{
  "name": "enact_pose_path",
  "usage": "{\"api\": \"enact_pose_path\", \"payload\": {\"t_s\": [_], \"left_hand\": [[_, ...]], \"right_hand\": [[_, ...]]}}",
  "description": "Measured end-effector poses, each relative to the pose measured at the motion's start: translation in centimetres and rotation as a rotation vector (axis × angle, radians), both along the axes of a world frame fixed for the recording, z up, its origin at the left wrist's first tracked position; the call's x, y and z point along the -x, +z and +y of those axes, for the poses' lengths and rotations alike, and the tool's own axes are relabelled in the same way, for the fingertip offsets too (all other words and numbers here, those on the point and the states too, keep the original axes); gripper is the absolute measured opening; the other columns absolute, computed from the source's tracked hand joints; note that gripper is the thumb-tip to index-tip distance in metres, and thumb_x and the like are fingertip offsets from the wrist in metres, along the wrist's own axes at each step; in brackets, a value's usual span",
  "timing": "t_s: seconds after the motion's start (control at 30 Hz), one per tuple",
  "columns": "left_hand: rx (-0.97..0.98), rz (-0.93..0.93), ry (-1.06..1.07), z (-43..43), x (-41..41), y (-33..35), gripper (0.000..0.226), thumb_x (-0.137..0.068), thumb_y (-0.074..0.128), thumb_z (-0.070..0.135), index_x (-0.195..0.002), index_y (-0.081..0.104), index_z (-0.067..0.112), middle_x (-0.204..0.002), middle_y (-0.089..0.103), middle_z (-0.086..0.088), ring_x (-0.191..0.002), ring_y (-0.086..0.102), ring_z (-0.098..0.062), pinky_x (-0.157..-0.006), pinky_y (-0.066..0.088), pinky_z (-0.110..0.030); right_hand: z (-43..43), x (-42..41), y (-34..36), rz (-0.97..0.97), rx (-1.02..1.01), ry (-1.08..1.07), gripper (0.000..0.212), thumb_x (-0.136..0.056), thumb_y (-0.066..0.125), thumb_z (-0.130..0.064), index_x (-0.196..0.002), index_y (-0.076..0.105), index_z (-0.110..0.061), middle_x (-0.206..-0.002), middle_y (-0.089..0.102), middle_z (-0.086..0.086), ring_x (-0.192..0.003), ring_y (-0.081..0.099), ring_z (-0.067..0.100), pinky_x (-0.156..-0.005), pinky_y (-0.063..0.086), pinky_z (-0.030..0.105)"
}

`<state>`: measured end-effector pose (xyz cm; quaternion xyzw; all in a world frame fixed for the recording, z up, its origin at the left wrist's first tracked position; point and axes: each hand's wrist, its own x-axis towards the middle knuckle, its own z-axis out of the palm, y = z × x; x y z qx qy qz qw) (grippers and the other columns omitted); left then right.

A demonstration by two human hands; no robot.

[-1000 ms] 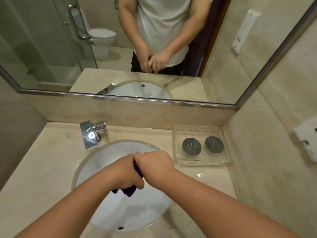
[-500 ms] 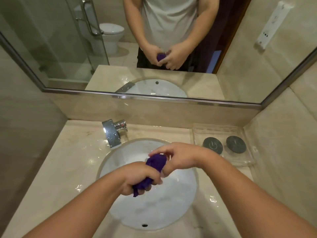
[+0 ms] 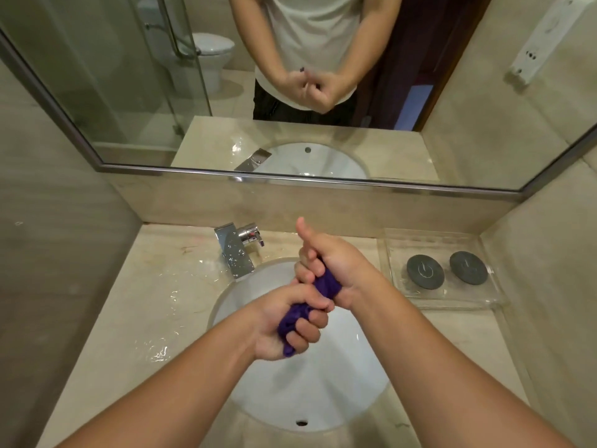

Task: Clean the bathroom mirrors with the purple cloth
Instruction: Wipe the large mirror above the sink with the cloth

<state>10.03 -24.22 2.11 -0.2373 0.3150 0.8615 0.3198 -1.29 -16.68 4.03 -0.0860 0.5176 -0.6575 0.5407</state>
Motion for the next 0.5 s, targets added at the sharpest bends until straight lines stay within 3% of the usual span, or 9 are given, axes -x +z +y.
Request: {"api": "enact_pose_path", "payload": {"t_s": [0.13, 0.23, 0.3, 0.33, 0.4, 0.5], "left_hand": [[0.751, -0.065, -0.085, -0.7, 2.0, -0.6, 0.012, -0.076, 0.062, 0.013, -0.078, 0.051, 0.015, -0.053, 0.048, 0.002, -0.040, 0.039, -0.011, -0.038, 0.023, -0.017], [1.193, -0.032, -0.265, -0.8, 3.4, -1.5, 0.010, -0.076, 0.058, 0.016, -0.070, 0.051, 0.013, -0.053, 0.051, -0.002, -0.038, 0.044, -0.019, -0.042, 0.030, -0.016], [1.459, 0.054, -0.382, -0.6, 4.1, -2.9, 0.009, -0.083, 0.059, 0.018, -0.090, 0.060, 0.012, -0.081, 0.060, -0.005, -0.067, 0.065, -0.023, -0.051, 0.042, -0.024], [1.541, 0.073, -0.410, -0.4, 4.2, -3.7, 0.019, -0.086, 0.058, 0.019, -0.104, 0.060, 0.012, -0.095, 0.060, -0.005, -0.083, 0.066, -0.025, -0.060, 0.047, -0.029], [1.607, 0.049, -0.413, -0.1, 4.2, -5.1, 0.031, -0.088, 0.055, 0.021, -0.118, 0.052, 0.013, -0.108, 0.056, -0.002, -0.092, 0.063, -0.025, -0.067, 0.047, -0.034], [1.678, 0.037, -0.413, 0.4, 4.2, -6.3, 0.032, -0.088, 0.051, 0.024, -0.119, 0.049, 0.015, -0.101, 0.052, 0.003, -0.095, 0.063, -0.024, -0.067, 0.043, -0.032]], "right_hand": [[-2.2, -0.2, -2.2, 0.015, -0.311, -0.322, 0.052, -0.073, 0.086, -0.043, -0.052, 0.046, -0.017, -0.042, 0.031, 0.003, -0.035, 0.035, 0.019, -0.044, 0.041, 0.025], [-3.5, 0.1, -3.6, 0.083, -0.452, -0.417, 0.042, -0.077, 0.082, -0.029, -0.058, 0.048, -0.012, -0.040, 0.036, 0.002, -0.032, 0.034, 0.020, -0.038, 0.035, 0.022], [-4.1, 0.4, -4.4, 0.169, -0.571, -0.424, 0.031, -0.078, 0.073, -0.022, -0.060, 0.050, -0.010, -0.043, 0.042, 0.004, -0.039, 0.041, 0.023, -0.042, 0.044, 0.030], [-4.2, 0.5, -4.8, 0.237, -0.642, -0.415, 0.027, -0.078, 0.067, -0.020, -0.061, 0.049, -0.009, -0.047, 0.045, 0.006, -0.045, 0.043, 0.025, -0.048, 0.046, 0.033], [-4.0, 0.5, -5.8, 0.380, -0.749, -0.371, 0.026, -0.084, 0.058, -0.020, -0.063, 0.046, -0.011, -0.059, 0.049, 0.005, -0.056, 0.044, 0.025, -0.050, 0.040, 0.029], [-3.5, 0.3, -7.0, 0.501, -0.799, -0.318, 0.028, -0.094, 0.049, -0.024, -0.067, 0.045, -0.019, -0.069, 0.049, -0.001, -0.058, 0.046, 0.014, -0.048, 0.036, 0.024]]}}
